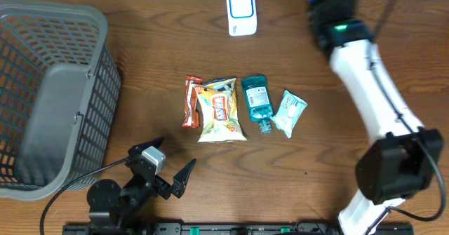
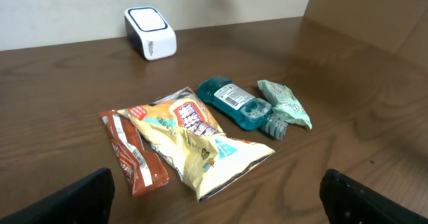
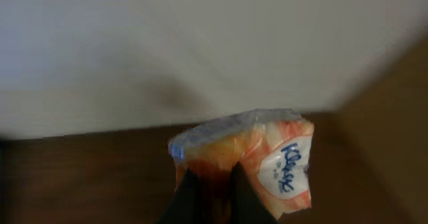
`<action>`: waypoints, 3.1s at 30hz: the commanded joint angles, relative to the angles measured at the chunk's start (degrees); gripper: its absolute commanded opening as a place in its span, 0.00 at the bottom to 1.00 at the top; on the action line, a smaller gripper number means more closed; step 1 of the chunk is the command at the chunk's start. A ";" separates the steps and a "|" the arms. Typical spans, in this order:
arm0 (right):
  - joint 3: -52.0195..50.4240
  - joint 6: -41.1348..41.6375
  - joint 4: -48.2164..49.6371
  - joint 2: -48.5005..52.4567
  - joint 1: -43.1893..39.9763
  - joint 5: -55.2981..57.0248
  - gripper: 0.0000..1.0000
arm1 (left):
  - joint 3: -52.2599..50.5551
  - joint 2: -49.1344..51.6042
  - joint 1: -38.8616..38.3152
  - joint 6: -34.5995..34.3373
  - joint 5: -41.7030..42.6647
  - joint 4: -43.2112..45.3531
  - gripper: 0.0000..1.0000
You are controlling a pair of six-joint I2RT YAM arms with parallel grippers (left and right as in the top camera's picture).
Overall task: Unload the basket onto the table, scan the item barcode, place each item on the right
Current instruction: 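Move the scanned pack to the far right and release it, then reach the right gripper down to the mint-green wipes pack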
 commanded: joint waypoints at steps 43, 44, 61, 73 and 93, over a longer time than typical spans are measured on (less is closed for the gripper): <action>-1.09 12.59 -25.90 -12.74 -27.58 -82.01 0.99 | -0.04 -0.28 -0.17 0.98 -0.04 0.04 0.98; -1.11 10.97 -27.76 -12.57 -25.42 -81.70 0.99 | -0.04 -0.28 -0.17 0.98 -0.04 0.02 0.98; -1.29 53.40 -52.04 1.42 13.40 -20.15 0.71 | -0.04 -0.28 -0.17 1.01 -0.07 0.02 0.98; -1.29 61.55 -53.57 13.07 14.95 -17.66 0.56 | -0.04 -0.28 -0.17 0.98 -0.04 -0.22 0.98; -1.31 61.46 -55.17 18.82 15.04 -19.98 0.50 | -0.04 -0.28 -0.17 0.98 -0.04 -0.59 0.98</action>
